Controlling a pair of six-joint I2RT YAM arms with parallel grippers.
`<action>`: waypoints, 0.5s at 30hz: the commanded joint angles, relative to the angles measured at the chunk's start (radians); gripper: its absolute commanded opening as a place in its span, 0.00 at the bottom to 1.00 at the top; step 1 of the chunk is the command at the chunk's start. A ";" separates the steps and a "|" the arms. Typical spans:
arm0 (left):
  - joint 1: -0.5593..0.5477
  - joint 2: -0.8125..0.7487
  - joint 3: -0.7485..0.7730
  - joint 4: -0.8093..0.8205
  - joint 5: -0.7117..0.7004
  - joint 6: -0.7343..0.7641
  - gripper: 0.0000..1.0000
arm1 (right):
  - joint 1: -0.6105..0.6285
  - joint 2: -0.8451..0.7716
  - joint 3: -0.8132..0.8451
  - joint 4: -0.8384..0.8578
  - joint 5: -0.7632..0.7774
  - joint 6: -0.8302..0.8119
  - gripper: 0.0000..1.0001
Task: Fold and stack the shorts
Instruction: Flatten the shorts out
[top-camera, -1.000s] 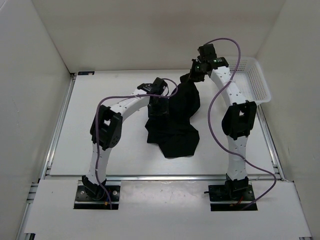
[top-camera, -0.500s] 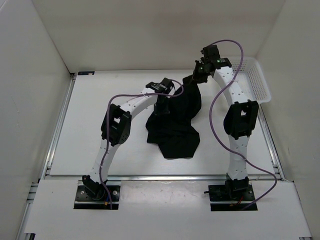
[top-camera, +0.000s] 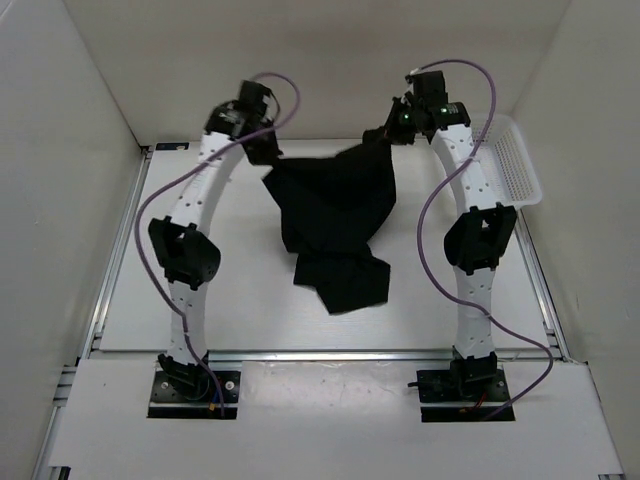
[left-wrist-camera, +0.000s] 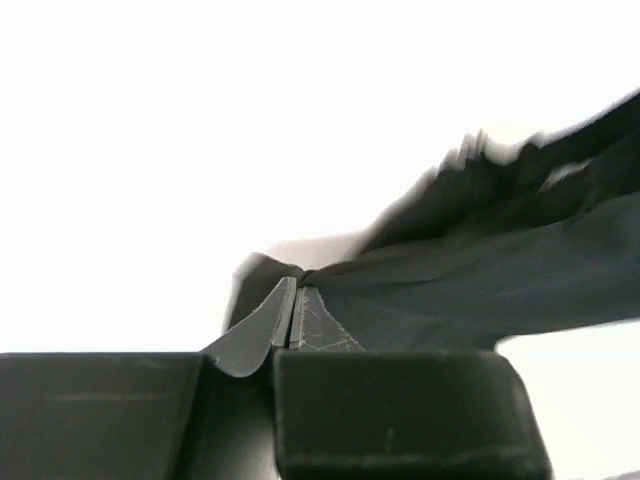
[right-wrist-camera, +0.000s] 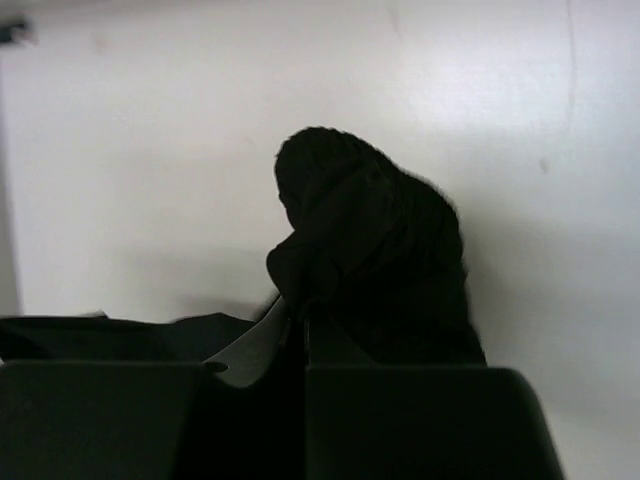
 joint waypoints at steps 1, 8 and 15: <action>0.118 -0.068 0.211 -0.059 0.012 0.072 0.10 | -0.004 -0.002 0.207 0.081 -0.104 0.048 0.00; 0.303 -0.244 0.303 0.090 0.107 0.072 0.10 | -0.004 -0.127 0.189 0.349 -0.173 0.112 0.00; 0.282 -0.498 -0.011 0.110 0.207 0.082 0.10 | 0.035 -0.538 -0.320 0.374 -0.023 -0.025 0.00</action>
